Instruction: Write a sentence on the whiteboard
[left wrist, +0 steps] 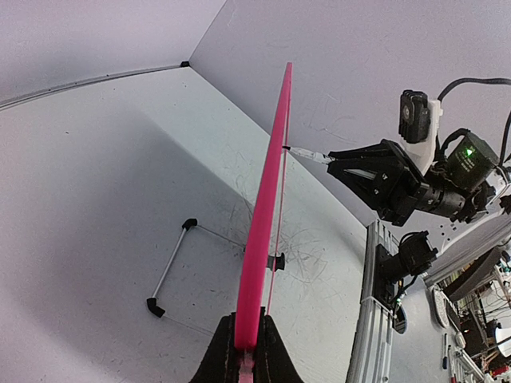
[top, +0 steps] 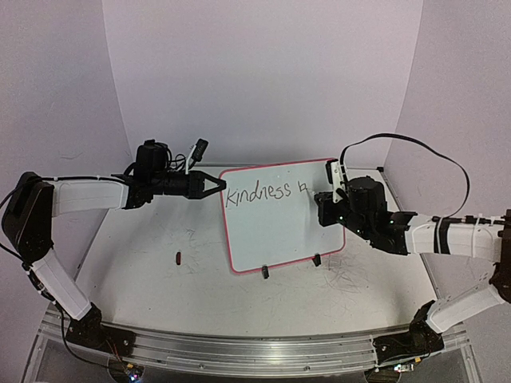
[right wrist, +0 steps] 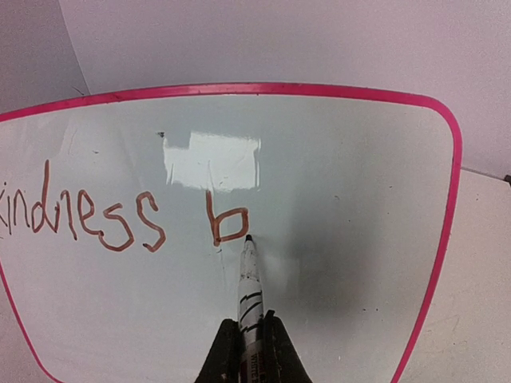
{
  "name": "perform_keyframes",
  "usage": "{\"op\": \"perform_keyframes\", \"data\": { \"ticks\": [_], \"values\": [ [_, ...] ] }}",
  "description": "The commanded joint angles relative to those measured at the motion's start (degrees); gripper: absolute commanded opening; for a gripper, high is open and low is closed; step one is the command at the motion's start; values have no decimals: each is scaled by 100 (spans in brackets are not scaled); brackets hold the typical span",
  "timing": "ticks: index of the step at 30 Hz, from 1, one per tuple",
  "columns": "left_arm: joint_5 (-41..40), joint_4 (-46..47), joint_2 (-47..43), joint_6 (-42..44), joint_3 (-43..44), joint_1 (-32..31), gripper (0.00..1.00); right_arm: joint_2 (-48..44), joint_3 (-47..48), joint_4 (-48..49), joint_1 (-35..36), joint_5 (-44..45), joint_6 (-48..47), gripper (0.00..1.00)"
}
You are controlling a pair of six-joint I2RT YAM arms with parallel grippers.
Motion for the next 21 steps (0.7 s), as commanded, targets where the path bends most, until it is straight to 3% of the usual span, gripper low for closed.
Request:
{"op": "perform_keyframes", "data": {
  "ticks": [1,21],
  "values": [
    [-185,11,-188,232,40,-43,0,48,185,268,-29,219,-16,0],
    [-180,4,-183,242,50,-43,0,202,338,382,-51,347,-15,0]
  ]
}}
